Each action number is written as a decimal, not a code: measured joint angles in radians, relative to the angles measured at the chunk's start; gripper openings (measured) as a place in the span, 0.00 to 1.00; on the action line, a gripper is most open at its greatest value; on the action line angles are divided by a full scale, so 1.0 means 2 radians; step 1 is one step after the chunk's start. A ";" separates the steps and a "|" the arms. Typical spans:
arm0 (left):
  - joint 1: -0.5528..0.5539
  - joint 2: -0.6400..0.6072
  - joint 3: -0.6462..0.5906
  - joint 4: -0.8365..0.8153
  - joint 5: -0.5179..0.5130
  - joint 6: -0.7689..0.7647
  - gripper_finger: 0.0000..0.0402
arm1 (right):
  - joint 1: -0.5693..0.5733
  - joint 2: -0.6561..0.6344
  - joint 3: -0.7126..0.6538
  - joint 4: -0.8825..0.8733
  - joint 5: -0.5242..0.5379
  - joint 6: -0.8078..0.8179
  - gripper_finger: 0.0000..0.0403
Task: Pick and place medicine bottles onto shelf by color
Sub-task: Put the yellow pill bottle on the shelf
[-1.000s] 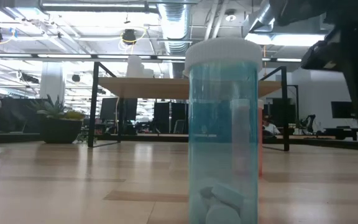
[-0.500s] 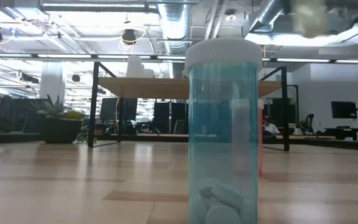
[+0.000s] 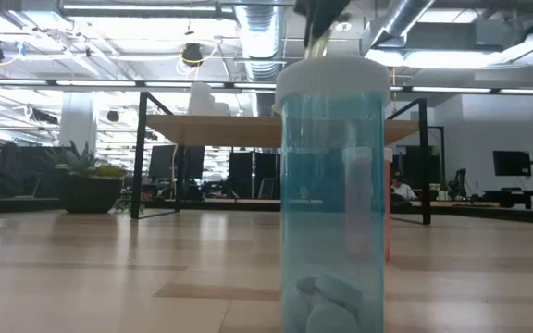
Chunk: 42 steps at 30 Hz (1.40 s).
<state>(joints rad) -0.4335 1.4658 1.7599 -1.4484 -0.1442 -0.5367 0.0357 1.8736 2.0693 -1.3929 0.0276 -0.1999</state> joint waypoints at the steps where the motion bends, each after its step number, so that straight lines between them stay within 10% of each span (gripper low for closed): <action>1: 0.000 0.000 0.000 0.003 -0.001 -0.004 0.52 | -0.017 0.000 0.000 0.001 0.000 -0.018 0.27; 16: 0.000 0.000 0.000 0.004 -0.045 -0.026 0.52 | -0.164 0.038 0.000 0.050 0.001 -0.179 0.27; 42: 0.001 0.000 0.000 0.004 -0.053 -0.025 0.52 | -0.139 0.064 0.009 0.100 0.021 -0.280 0.27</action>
<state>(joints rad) -0.4324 1.4662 1.7599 -1.4406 -0.2508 -0.5877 -0.2417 2.0018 2.0880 -1.1935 0.0697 -0.7608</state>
